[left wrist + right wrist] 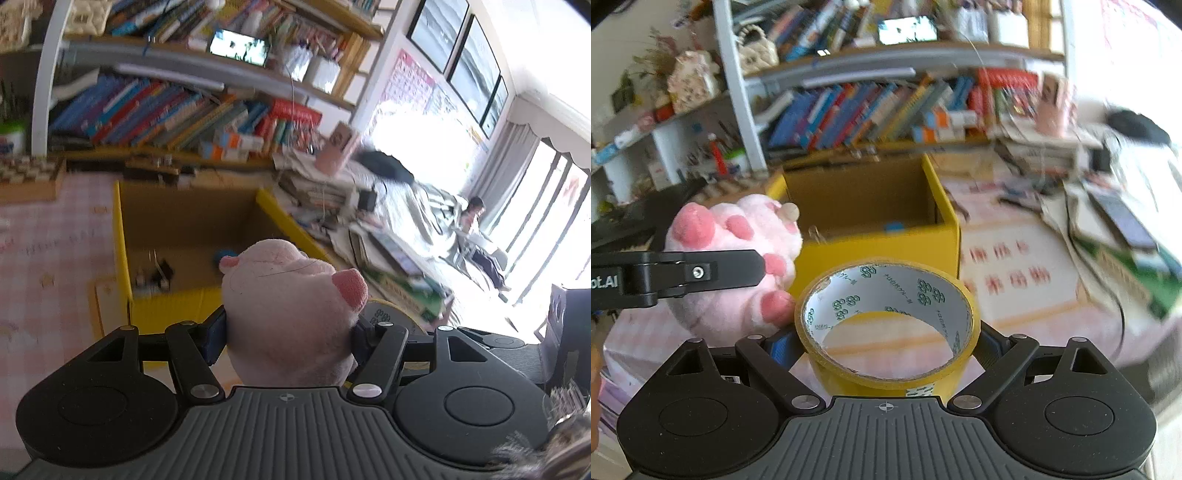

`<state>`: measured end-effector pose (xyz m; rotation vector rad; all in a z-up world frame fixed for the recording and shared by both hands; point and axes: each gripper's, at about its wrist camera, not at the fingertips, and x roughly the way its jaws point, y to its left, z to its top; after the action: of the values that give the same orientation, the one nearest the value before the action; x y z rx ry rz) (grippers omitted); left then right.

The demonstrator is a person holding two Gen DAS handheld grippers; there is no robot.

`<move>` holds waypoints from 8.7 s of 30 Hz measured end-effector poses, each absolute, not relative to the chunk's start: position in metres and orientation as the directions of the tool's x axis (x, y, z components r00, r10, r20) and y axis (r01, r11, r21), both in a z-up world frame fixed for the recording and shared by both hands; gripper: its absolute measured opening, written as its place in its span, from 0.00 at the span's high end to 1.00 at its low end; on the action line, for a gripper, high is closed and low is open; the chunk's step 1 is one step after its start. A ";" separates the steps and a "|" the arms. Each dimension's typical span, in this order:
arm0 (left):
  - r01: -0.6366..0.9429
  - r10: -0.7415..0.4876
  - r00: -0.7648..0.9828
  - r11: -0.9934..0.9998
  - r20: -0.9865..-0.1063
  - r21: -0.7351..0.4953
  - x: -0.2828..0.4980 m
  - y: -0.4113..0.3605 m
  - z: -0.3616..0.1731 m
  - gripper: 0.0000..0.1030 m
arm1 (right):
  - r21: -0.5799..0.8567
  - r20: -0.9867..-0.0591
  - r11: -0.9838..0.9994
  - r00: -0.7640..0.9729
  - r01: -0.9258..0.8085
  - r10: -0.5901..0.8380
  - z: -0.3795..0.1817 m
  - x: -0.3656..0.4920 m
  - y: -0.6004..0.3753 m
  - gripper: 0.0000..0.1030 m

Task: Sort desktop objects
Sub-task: 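Carry the plush pig and tape roll with both tools toward the yellow box, then lower both tools into the yellow box and open both grippers, then withdraw both open tools from the box back over the table, then reach the left tool to the white plug adapter while the right tool reaches the spray bottle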

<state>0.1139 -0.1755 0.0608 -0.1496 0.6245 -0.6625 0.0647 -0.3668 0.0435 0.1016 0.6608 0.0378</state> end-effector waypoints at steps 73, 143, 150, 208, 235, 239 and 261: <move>0.388 -0.362 0.811 0.921 -0.460 -0.041 0.193 -0.204 0.084 0.00 | -0.296 -0.549 0.832 0.796 -0.470 0.254 0.064 0.204 -0.363 0.08; 0.328 -0.325 0.736 0.938 -0.594 -0.107 0.039 -0.006 0.018 0.00 | 0.047 -0.616 0.998 0.787 0.048 -0.008 0.006 0.004 -0.210 0.07; 0.310 -0.311 0.738 0.945 -0.599 -0.108 0.037 0.013 0.016 0.00 | 0.050 -0.629 0.999 0.777 0.018 0.017 0.003 0.004 -0.191 0.07; 0.063 -0.146 0.783 0.986 -0.605 -0.156 0.140 0.092 0.008 0.00 | -0.013 -0.634 0.951 0.738 -0.308 0.230 0.005 0.142 -0.102 0.07; -0.056 -0.043 0.776 0.989 -0.629 -0.137 0.267 0.089 0.009 0.00 | 0.043 -0.632 0.933 0.714 -0.357 0.303 -0.003 0.282 -0.108 0.07; -0.055 -0.044 0.775 0.989 -0.630 -0.136 0.285 0.093 0.009 0.00 | 0.051 -0.623 0.934 0.719 -0.354 0.307 -0.002 0.299 -0.109 0.07; -0.010 -0.080 0.729 0.992 -0.680 -0.127 0.337 0.092 -0.014 0.01 | 0.089 -0.642 0.946 0.708 -0.311 0.293 -0.011 0.377 -0.106 0.07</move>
<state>0.3369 0.0918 -0.0145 -0.1254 0.7534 -0.0386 0.3770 -0.1064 -0.0114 -0.0266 0.7082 0.3358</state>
